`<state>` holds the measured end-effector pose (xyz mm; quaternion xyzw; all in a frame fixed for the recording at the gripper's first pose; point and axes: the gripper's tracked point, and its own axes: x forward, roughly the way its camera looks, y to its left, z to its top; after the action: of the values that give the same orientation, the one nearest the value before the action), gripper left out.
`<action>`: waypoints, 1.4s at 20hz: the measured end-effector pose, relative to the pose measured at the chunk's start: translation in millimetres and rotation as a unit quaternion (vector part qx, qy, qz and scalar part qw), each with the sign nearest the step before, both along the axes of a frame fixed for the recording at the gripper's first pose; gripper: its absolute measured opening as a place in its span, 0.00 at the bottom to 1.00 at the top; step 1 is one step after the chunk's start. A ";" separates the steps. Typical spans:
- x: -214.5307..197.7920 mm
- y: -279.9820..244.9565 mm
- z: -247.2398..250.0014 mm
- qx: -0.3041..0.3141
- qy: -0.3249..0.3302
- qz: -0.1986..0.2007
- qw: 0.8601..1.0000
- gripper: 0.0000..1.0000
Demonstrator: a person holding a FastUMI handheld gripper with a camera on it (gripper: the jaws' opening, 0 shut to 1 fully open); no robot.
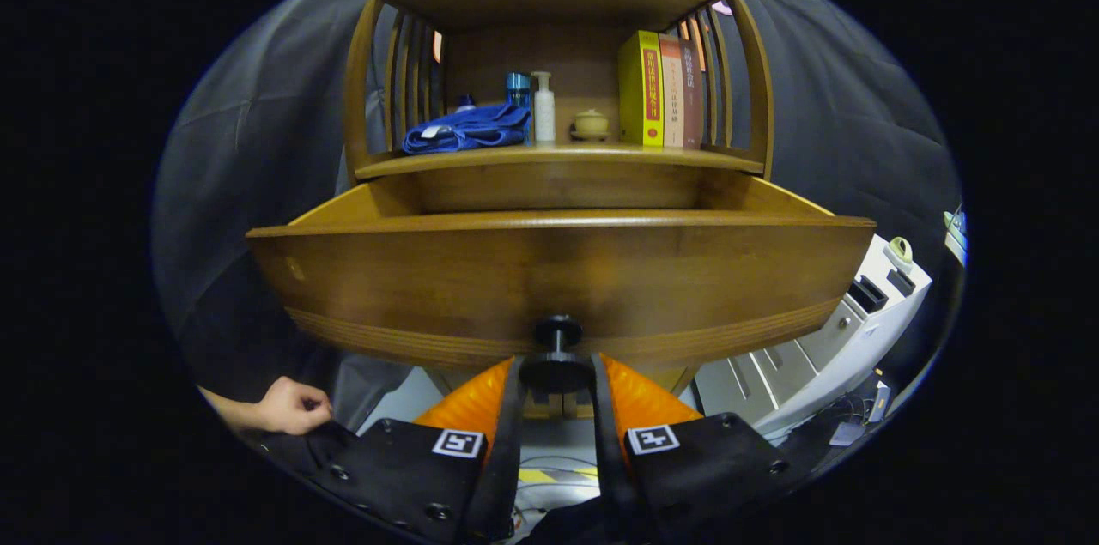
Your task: Pull open the drawer, take out the items inside it, and place them on the countertop above the cabinet.
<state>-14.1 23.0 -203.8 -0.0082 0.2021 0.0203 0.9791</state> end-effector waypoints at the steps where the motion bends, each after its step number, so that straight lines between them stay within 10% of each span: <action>1: -3.4 0.7 -0.6 0.000 0.003 -0.001 1.000 0.48; 11: -6.8 -2.6 25.4 0.011 -0.040 -0.009 0.999 0.56; 16: -2.2 -3.9 76.3 0.017 -0.061 0.004 0.998 0.92; 28: 32.8 -5.4 158.8 -0.031 -0.050 0.037 0.998 0.97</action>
<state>18.8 17.6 -45.0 -0.0465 0.1533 0.0497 0.9858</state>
